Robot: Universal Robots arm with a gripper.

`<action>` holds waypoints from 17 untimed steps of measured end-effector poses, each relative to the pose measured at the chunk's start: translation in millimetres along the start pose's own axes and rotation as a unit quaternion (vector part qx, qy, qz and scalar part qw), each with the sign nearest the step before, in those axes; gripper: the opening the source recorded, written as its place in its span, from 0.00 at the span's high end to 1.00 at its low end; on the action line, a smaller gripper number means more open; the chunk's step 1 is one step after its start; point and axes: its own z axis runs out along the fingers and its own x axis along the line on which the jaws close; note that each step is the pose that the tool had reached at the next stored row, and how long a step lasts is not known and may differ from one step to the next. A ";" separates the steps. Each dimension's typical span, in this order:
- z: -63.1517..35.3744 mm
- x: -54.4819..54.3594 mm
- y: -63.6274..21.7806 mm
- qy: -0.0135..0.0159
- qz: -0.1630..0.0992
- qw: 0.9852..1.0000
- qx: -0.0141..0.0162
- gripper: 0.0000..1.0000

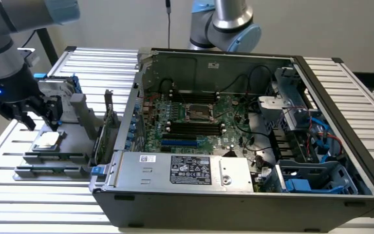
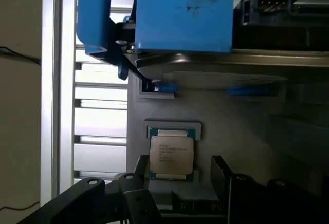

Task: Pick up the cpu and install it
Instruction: 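Pick up the cpu and move it towards the insertion slot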

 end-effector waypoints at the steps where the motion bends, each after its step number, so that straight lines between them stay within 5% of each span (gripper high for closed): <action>1: 1.8 0.1 -0.6 0.000 0.000 1.000 0.000 0.40; 17: 30.2 2.6 -3.1 0.000 0.000 1.000 0.000 0.40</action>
